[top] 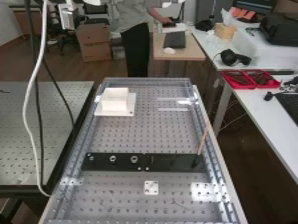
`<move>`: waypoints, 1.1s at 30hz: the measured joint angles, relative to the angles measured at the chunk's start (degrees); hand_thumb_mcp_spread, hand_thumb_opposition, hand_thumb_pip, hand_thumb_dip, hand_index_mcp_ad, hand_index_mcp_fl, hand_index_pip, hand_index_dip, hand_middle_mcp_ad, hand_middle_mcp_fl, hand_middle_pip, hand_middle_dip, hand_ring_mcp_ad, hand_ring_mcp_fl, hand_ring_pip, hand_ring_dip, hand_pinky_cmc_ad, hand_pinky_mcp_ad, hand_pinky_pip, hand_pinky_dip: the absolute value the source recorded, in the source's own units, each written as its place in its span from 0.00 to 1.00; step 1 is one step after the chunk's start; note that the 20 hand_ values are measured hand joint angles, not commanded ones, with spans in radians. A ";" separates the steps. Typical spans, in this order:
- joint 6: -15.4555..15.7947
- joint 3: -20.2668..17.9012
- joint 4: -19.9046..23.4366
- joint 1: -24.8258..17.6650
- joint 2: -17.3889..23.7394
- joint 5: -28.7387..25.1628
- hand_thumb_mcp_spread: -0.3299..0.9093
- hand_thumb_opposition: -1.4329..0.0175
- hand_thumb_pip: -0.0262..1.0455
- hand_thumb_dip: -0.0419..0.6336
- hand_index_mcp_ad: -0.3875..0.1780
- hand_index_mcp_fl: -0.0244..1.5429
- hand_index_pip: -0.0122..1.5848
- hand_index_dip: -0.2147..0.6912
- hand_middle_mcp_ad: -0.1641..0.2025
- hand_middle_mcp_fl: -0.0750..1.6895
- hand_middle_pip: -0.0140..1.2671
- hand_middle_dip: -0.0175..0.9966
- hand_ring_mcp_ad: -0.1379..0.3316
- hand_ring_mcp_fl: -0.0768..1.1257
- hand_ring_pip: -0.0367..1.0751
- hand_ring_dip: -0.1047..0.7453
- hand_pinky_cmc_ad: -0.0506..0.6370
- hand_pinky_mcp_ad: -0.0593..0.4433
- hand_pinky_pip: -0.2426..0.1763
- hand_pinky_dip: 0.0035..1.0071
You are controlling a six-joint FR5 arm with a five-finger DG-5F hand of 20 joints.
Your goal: Grab the pcb board and place it in the clear container
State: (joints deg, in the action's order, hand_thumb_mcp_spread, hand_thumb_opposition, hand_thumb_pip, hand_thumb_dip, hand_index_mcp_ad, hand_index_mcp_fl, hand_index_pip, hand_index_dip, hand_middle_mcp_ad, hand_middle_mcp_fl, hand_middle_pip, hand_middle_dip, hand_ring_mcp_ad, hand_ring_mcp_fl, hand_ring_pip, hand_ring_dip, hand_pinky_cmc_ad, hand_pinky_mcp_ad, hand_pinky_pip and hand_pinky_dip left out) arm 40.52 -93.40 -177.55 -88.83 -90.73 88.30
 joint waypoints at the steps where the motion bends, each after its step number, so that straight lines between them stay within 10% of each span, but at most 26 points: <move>1: -0.07 0.09 -0.07 -0.01 -0.16 -0.02 0.26 0.99 0.03 0.07 0.70 0.01 0.01 0.25 0.59 0.05 0.02 0.04 0.31 0.06 0.05 0.14 0.14 0.22 0.55 0.01; 14: 1.13 -2.14 2.59 -0.10 -1.30 -2.19 0.41 0.62 0.16 0.07 0.75 0.03 0.05 0.35 0.62 0.05 0.10 0.04 0.42 0.07 0.10 0.06 0.34 0.37 0.47 0.16; 33: -0.16 -11.71 14.41 0.71 -4.13 -9.30 0.49 0.53 0.32 0.09 0.76 0.12 0.06 0.39 0.69 0.05 0.11 0.05 0.53 0.07 0.11 0.05 0.40 0.44 0.43 0.24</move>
State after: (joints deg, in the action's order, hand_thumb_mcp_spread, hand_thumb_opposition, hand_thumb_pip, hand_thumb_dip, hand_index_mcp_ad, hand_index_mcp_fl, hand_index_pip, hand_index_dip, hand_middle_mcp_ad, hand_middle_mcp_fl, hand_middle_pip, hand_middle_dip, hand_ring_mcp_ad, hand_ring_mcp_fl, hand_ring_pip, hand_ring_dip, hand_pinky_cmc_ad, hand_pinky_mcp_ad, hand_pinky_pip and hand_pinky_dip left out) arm 40.36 -105.11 -163.14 -88.11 -94.86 79.00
